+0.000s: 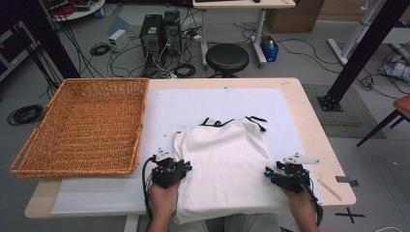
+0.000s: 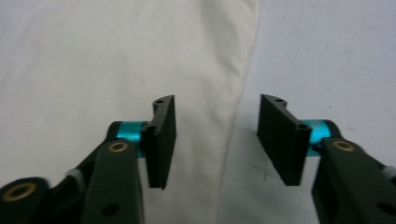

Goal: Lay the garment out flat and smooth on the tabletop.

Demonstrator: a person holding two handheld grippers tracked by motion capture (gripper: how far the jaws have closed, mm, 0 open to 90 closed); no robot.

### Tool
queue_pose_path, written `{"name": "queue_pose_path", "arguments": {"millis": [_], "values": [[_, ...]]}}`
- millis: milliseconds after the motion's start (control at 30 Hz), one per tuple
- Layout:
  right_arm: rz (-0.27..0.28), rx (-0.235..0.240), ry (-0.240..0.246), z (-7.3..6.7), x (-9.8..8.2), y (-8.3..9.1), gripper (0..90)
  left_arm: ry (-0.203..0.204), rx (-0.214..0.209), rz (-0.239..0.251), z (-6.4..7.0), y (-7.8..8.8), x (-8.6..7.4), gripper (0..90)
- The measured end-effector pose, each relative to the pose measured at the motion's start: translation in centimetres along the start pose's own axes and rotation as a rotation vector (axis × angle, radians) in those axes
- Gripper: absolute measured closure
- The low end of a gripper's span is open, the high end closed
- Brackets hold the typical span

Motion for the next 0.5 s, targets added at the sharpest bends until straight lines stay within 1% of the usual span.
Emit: {"name": "queue_pose_path", "arguments": {"millis": [33, 67, 133, 200, 267, 300, 333, 367, 400, 433, 467, 500], "values": [[-0.005, 0.018, -0.003, 0.1, -0.1, 0.2, 85.6, 0.002, -0.002, 0.0, 0.1, 0.2, -0.2, 87.8], [-0.011, 0.039, 0.01, 0.2, -0.3, 0.5, 88.7, 0.007, -0.011, 0.005, 0.3, 0.5, -0.5, 88.2], [-0.026, 0.048, 0.035, 0.1, -0.8, 1.4, 89.5, 0.009, -0.028, 0.017, 0.7, 1.3, -1.2, 88.4], [-0.013, 0.063, 0.042, 0.2, -1.6, 2.8, 89.5, -0.002, -0.064, 0.034, 1.5, 2.1, -2.0, 88.4], [0.0, 0.078, 0.041, 0.3, -2.8, 4.5, 89.4, -0.023, -0.101, 0.037, 2.6, 3.1, -2.8, 88.4], [0.003, 0.092, 0.043, 0.4, -3.4, 5.3, 89.4, -0.036, -0.126, 0.048, 3.1, 3.6, -3.0, 88.4], [0.007, 0.095, 0.036, 0.5, -4.0, 6.2, 89.4, -0.057, -0.146, 0.064, 3.7, 4.1, -3.1, 88.2], [0.015, 0.101, 0.033, 0.5, -4.4, 7.0, 89.2, -0.074, -0.153, 0.088, 4.1, 4.5, -3.1, 87.1], [0.013, 0.109, 0.028, 0.4, -4.8, 7.6, 88.8, -0.082, -0.141, 0.105, 4.2, 4.8, -2.8, 74.6], [0.011, 0.102, 0.028, 0.5, -5.0, 8.1, 88.1, -0.076, -0.121, 0.117, 4.1, 4.9, -2.4, 61.2], [0.013, 0.088, 0.037, 0.6, -5.1, 8.3, 87.2, -0.09, -0.103, 0.128, 3.9, 4.9, -1.9, 56.6], [0.013, 0.082, 0.034, 0.6, -4.9, 8.4, 82.8, -0.102, -0.086, 0.134, 3.7, 4.8, -1.3, 55.2]]}}
Point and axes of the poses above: each handheld gripper's, and its own axes: y roughly backward along the jaws, x roughly out of its top, z roughly to its right, the point moved 4 cm from there along -y, roughly forward along the jaws, and after that the axes turned 9 degrees about -y, right-handed, at the moved point
